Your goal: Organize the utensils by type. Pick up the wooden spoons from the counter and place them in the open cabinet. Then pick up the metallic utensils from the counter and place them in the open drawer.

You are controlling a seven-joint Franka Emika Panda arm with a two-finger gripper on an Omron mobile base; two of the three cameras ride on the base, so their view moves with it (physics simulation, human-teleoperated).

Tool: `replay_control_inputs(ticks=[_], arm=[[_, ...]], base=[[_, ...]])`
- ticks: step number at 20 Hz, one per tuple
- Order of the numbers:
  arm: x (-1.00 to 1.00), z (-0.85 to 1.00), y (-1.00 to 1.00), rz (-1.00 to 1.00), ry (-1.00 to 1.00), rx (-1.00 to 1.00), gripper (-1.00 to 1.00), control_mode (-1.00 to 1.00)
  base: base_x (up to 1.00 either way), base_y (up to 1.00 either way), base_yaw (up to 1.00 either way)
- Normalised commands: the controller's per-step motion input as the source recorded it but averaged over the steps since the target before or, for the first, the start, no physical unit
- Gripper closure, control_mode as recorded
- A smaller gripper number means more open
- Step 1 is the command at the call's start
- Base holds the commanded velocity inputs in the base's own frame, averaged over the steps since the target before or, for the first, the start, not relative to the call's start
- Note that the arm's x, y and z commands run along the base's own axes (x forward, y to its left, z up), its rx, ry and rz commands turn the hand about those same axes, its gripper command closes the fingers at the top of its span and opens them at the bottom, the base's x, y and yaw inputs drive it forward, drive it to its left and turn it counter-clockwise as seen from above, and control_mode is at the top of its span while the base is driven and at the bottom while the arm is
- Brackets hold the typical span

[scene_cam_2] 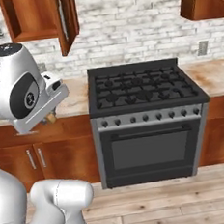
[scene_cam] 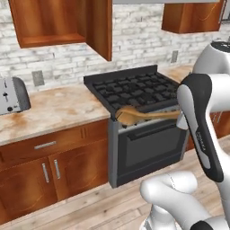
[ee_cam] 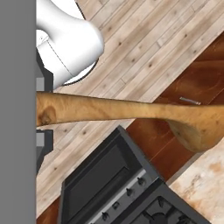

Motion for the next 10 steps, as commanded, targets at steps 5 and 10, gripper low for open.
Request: replay_control_inputs(ticks=[5,10], arm=[[0.0,0.0,0.0,0.0,0.0,0.0,1.0,1.0],[0.0,0.0,0.0,0.0,0.0,0.0,1.0,1.0]], base=[[0.14,0.85,0.0],[0.35,0.71,0.0]])
